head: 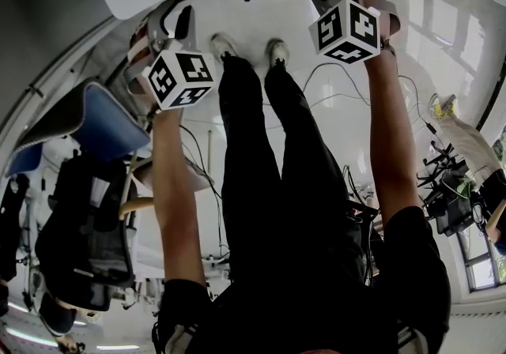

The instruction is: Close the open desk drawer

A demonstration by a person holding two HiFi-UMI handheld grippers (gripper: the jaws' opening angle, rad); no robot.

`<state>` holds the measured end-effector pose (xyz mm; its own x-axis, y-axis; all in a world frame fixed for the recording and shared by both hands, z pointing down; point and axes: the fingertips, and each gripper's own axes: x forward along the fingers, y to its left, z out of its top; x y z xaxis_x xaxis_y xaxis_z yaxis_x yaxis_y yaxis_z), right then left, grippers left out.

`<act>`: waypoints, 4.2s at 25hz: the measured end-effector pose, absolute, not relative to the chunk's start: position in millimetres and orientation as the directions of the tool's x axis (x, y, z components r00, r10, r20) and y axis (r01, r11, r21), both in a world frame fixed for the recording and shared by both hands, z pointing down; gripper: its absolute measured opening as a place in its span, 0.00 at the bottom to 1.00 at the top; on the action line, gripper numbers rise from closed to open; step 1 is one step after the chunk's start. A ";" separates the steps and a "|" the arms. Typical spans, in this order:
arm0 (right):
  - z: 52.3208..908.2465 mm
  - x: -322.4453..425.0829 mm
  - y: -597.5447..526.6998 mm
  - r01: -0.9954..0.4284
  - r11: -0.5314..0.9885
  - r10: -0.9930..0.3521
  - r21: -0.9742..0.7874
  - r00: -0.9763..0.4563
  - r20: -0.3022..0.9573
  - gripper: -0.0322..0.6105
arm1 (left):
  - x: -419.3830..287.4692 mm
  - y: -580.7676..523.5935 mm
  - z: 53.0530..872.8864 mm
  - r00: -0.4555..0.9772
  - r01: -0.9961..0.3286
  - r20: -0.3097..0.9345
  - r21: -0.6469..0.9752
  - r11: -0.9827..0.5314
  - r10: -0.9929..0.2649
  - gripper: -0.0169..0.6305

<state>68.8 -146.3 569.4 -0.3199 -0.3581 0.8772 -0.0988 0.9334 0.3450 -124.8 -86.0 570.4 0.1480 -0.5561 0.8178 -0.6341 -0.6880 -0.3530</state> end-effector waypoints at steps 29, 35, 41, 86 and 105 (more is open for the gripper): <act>538.6 79.1 -131.3 -0.375 0.821 -0.561 0.430 -0.390 0.730 0.30 | -120.3 -68.5 486.9 0.185 -0.825 0.558 -0.360 -0.437 -0.809 0.09; 516.3 76.3 -117.2 -0.550 0.769 -0.605 0.325 -0.463 0.648 0.28 | -112.5 -57.7 426.4 0.211 -0.874 0.417 -0.326 -0.362 -0.884 0.05; 512.7 69.4 -107.4 -0.721 0.691 -0.617 0.053 -0.549 0.564 0.27 | -111.3 -43.4 396.6 0.193 -0.977 0.336 -0.023 -0.213 -0.922 0.05; 640.1 15.0 -121.7 -0.280 -0.036 -0.658 -0.959 -0.716 0.234 0.13 | -99.9 -62.8 391.3 0.249 -0.967 0.260 0.016 -0.253 -0.933 0.05; 623.7 2.6 -174.9 -0.258 0.029 -0.683 -0.966 -0.710 0.170 0.13 | -106.9 -63.2 391.3 0.231 -0.972 0.255 0.020 -0.234 -0.939 0.05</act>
